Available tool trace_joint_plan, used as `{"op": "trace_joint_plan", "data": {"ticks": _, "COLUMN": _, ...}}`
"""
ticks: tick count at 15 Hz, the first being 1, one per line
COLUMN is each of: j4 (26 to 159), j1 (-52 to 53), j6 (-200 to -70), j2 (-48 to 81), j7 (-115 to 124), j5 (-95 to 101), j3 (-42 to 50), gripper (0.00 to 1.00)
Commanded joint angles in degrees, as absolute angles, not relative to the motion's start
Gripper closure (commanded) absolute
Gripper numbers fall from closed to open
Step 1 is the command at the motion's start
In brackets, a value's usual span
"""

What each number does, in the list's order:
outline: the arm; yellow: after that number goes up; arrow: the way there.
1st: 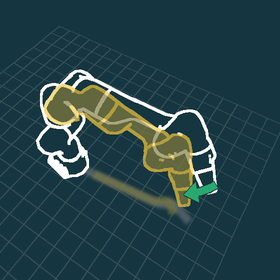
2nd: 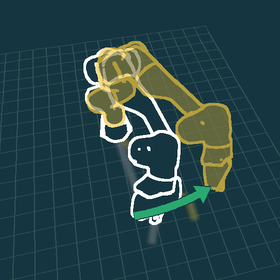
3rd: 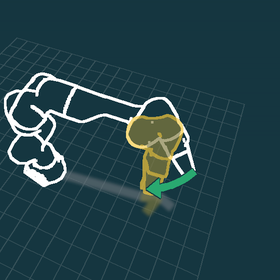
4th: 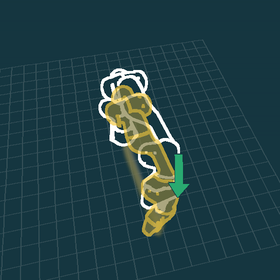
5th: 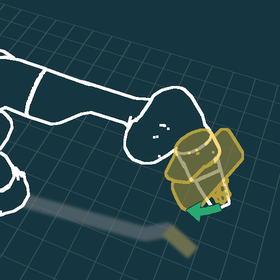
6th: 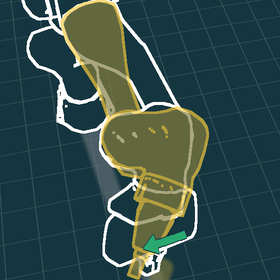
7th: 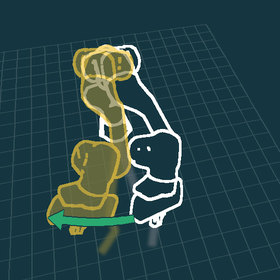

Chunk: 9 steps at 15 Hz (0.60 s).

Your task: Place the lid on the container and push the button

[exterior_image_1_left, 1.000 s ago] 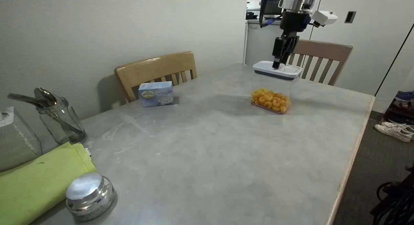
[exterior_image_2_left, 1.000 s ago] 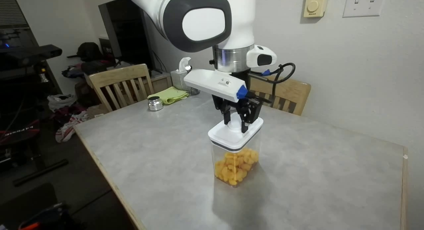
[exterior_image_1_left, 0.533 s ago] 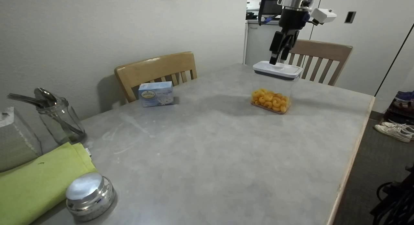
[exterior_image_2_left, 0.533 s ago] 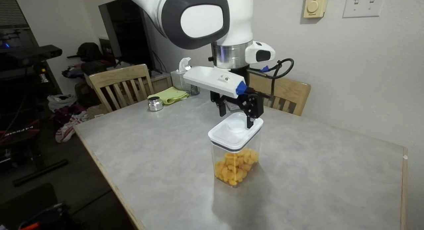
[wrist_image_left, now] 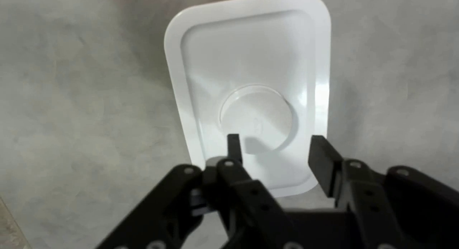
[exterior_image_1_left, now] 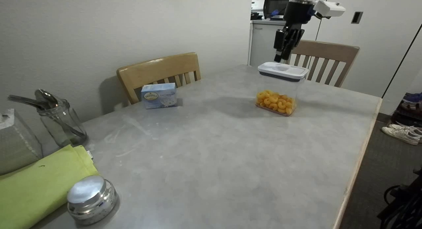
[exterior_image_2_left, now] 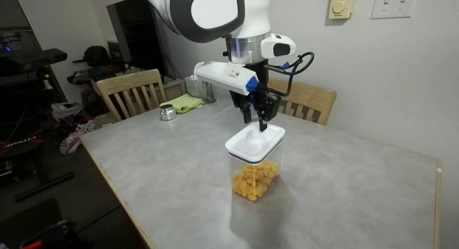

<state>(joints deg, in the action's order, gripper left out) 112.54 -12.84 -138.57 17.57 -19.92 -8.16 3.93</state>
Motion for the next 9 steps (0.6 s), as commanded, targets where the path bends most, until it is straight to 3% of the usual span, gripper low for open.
{"op": "trace_joint_plan", "data": {"ticks": 1, "j4": 114.03, "j1": -12.23, "j6": -140.13, "j2": 17.13, "j7": -17.34, "j5": -6.39, "j3": 4.83, "gripper": 0.77}}
{"op": "trace_joint_plan", "data": {"ticks": 4, "j4": 114.26, "j1": -12.38, "j6": -141.79, "j2": 18.62, "j7": -15.39, "j5": -5.06, "j3": 5.45, "gripper": 0.99}}
{"op": "trace_joint_plan", "data": {"ticks": 9, "j4": 114.61, "j1": -12.40, "j6": -143.48, "j2": 20.36, "j7": -13.37, "j5": -4.33, "j3": 5.66, "gripper": 1.00}}
